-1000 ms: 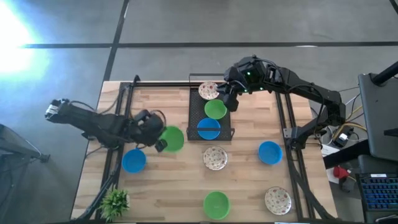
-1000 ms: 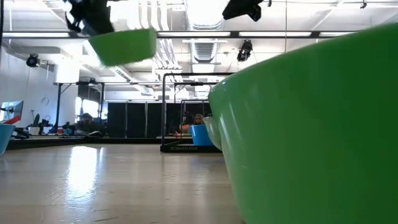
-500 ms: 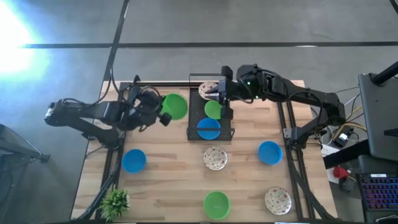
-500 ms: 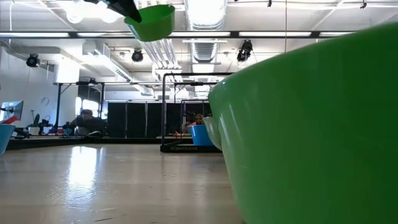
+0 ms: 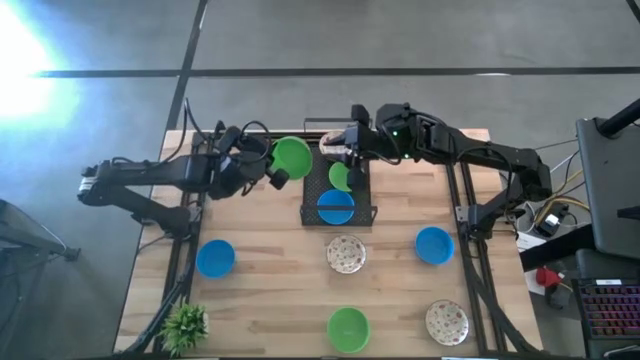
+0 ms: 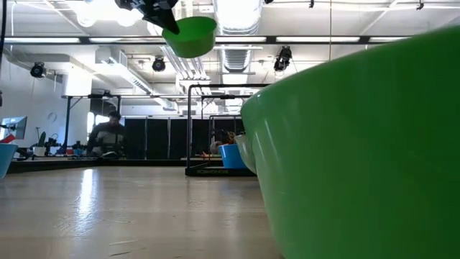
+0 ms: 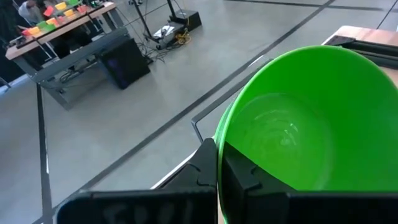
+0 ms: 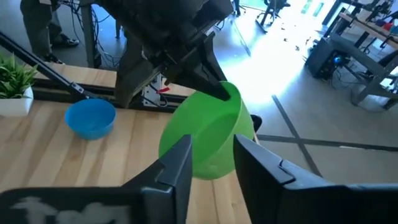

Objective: Pick & Place Mini bowls
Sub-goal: Stack the top green bowl on the green bowl on the shelf

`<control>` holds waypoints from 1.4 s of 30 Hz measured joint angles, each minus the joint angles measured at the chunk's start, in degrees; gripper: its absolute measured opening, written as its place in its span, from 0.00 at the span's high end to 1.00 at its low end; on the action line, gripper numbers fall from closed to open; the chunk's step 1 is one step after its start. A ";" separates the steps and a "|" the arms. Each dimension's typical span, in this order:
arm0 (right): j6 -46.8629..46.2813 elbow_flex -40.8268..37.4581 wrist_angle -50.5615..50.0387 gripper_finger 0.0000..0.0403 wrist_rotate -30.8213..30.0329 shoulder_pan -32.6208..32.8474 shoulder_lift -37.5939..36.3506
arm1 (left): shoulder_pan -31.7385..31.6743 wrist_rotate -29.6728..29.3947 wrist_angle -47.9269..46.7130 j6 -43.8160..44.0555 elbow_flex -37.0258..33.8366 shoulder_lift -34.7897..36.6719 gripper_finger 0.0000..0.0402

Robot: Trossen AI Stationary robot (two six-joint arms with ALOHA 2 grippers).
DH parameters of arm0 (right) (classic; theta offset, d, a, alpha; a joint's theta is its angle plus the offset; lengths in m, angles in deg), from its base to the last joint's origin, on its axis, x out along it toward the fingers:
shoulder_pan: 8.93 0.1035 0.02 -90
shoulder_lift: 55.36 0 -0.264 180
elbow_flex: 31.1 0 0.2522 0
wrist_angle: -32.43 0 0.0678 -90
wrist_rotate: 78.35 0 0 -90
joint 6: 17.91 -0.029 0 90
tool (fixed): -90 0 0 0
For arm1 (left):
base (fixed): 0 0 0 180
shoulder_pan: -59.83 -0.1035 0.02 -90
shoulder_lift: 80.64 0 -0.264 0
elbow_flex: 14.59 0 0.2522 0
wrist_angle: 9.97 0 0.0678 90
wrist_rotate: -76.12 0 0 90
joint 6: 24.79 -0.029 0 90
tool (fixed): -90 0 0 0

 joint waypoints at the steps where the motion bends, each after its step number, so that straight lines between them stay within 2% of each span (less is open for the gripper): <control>1: -0.04 0.00 0.03 0.68 0.00 0.00 0.00 | -0.01 0.03 0.28 -0.02 -0.02 -0.02 1.00; 9: -0.03 -0.10 0.97 0.58 0.00 0.01 0.00 | 0.00 0.20 0.79 -0.04 -0.07 -0.13 1.00; 20: -0.08 -0.15 2.17 0.54 0.08 -0.01 0.20 | -0.01 0.20 1.47 -0.19 -0.14 -0.13 1.00; 27: 0.32 -0.26 7.92 0.54 0.11 0.01 2.01 | -0.01 0.20 7.36 -6.33 -0.15 -0.31 1.00; 32: 0.43 -0.24 8.34 0.55 -0.02 -0.04 3.55 | -0.01 -0.56 12.77 -11.97 -0.17 -1.17 1.00; 37: 0.61 -0.26 8.85 0.55 -6.14 0.01 4.74 | 0.12 -1.24 16.90 -15.75 -0.17 -2.21 1.00; 42: 0.36 -0.25 8.76 0.55 -7.93 0.03 5.03 | 0.18 -1.33 17.16 -16.17 -0.20 -2.27 1.00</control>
